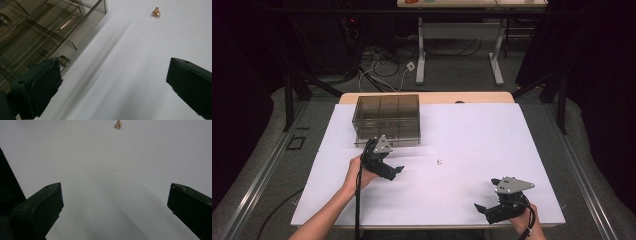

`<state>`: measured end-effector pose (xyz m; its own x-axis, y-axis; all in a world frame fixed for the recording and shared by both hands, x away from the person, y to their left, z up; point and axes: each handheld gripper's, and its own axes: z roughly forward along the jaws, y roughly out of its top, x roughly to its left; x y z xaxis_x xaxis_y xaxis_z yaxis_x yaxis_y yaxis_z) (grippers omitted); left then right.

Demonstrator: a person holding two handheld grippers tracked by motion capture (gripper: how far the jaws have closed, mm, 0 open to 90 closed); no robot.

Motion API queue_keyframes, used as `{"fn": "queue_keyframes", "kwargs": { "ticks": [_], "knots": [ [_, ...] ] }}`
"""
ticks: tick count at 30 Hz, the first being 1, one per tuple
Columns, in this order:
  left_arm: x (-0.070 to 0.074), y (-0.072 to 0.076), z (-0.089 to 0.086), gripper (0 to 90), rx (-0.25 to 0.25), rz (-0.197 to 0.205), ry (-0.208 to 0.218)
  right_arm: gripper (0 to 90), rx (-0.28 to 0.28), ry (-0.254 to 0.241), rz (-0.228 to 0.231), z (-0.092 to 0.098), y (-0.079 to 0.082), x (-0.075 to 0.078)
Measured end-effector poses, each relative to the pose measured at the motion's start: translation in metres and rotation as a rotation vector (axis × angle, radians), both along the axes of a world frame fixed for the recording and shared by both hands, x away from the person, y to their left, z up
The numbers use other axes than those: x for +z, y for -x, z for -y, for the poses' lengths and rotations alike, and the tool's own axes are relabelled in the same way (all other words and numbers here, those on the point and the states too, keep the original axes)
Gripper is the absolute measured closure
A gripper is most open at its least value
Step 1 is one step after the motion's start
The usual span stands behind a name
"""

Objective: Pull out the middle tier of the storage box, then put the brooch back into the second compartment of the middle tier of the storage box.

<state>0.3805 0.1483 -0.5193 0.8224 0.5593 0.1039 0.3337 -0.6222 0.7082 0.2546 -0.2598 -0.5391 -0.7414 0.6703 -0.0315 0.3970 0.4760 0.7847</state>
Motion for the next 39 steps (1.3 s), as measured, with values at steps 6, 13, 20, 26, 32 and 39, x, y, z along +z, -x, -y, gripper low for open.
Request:
{"fn": "queue_keyframes", "kwargs": {
  "ticks": [6, 13, 20, 26, 32, 39],
  "knots": [
    [-0.001, 0.0, 0.006, 0.0, -0.008, -0.009, 0.011, 0.0, -0.005, -0.014, 0.008, 0.0, 0.0, -0.001],
    [-0.003, 0.0, 0.015, 0.0, -0.018, -0.012, 0.02, 0.0, -0.001, -0.008, 0.004, 0.0, -0.001, -0.001],
    [-0.006, 0.0, 0.025, 0.0, -0.025, -0.018, 0.022, 0.0, 0.001, -0.008, 0.004, 0.0, -0.001, -0.001],
    [-0.009, -0.002, 0.034, 0.0, -0.031, -0.02, 0.031, 0.0, -0.001, -0.008, 0.002, 0.0, -0.001, -0.001],
    [-0.011, -0.004, 0.042, 0.0, -0.035, -0.02, 0.037, 0.0, -0.006, -0.007, -0.003, -0.001, -0.001, -0.002],
    [-0.015, -0.007, 0.049, 0.0, -0.036, -0.028, 0.048, 0.0, -0.005, -0.007, -0.008, 0.0, -0.001, -0.002]
  ]
}}
